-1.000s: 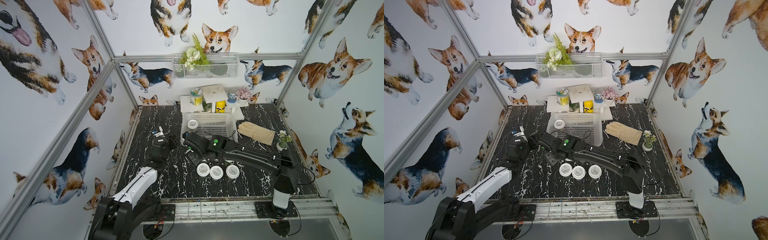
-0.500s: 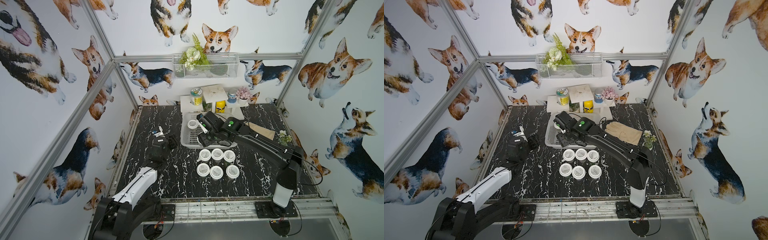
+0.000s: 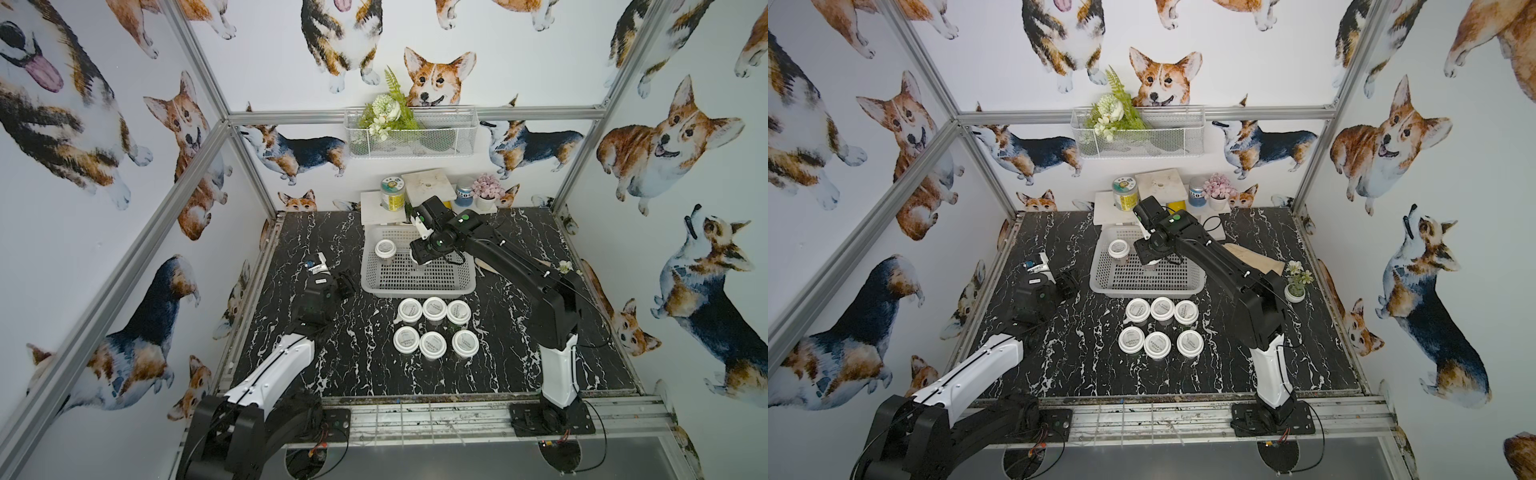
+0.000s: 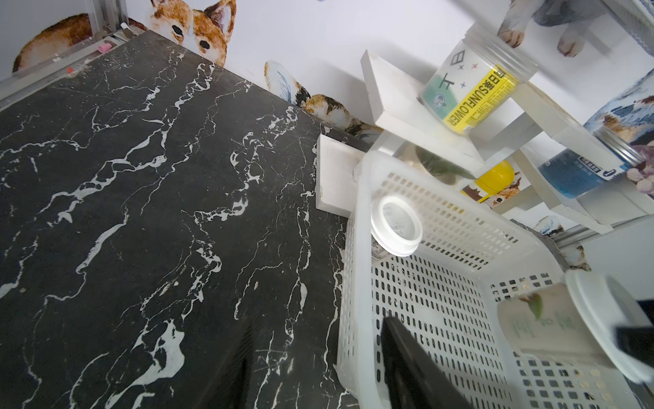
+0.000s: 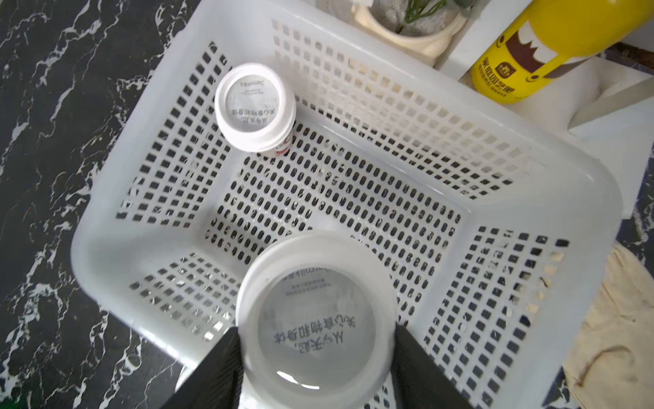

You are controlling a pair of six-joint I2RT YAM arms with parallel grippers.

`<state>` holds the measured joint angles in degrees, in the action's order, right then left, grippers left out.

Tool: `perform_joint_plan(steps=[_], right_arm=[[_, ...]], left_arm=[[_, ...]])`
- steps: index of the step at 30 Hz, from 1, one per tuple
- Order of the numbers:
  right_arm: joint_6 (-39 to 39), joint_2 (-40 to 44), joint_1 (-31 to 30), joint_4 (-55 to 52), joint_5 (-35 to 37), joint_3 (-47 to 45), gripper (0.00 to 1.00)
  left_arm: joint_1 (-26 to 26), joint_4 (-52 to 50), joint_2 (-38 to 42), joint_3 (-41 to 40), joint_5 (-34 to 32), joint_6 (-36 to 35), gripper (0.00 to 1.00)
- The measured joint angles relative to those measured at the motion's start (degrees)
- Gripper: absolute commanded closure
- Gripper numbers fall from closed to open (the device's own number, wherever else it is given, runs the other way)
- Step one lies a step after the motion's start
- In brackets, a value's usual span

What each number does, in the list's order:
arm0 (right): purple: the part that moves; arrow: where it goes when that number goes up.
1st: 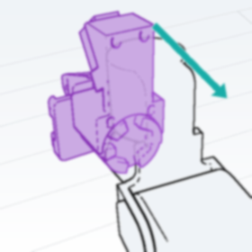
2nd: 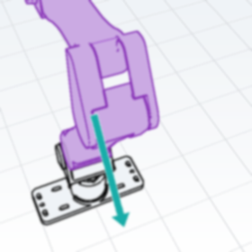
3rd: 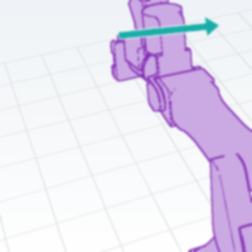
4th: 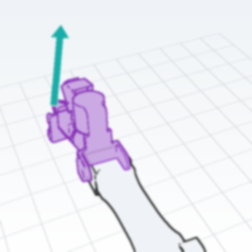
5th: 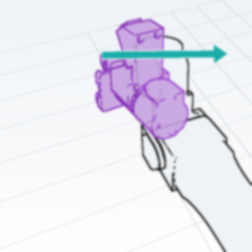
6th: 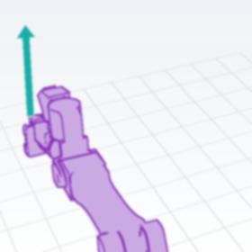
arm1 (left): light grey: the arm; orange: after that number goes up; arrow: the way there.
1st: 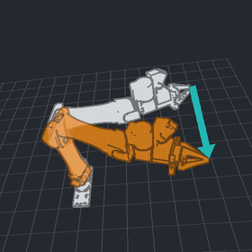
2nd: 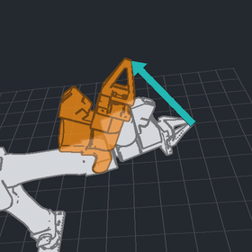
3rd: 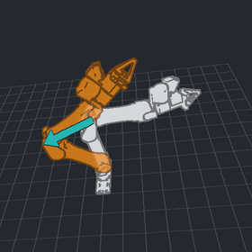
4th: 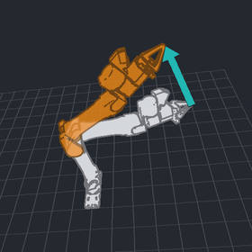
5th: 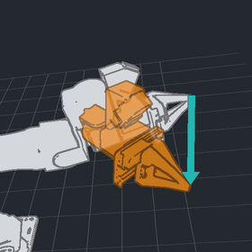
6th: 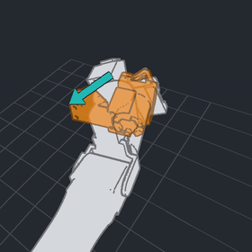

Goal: Put the yogurt in the basket
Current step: Place the yogurt in the basket.

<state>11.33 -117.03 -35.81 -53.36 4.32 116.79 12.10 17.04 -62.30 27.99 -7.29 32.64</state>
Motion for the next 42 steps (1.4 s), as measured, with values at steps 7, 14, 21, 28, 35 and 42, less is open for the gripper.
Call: perform_joint_plan(steps=[7,14,21,28,35,42], right_arm=[[0.2,-8.2,2.4,1.0,0.3,9.2,0.33],[0.1,-12.1,2.8,2.4,0.7,11.1,0.33],[0.2,-12.4,2.8,6.5,0.3,8.6,0.33],[0.6,-12.4,2.8,11.1,0.2,5.2,0.33],[1.7,-12.4,1.9,15.7,0.6,2.2,0.31],[2.0,-13.5,1.0,18.8,1.4,2.2,0.31]], left_arm=[[0.0,0.3,-0.5,0.0,0.2,0.0,0.42],[0.0,0.9,-0.5,0.0,0.2,-0.1,0.44],[0.0,1.1,-1.1,0.0,0.2,-0.1,0.45],[0.0,1.1,-1.2,0.1,0.2,-0.1,0.45],[0.0,1.1,-1.3,0.1,0.2,0.0,0.45],[0.0,1.1,-1.3,0.1,0.2,0.0,0.45]])
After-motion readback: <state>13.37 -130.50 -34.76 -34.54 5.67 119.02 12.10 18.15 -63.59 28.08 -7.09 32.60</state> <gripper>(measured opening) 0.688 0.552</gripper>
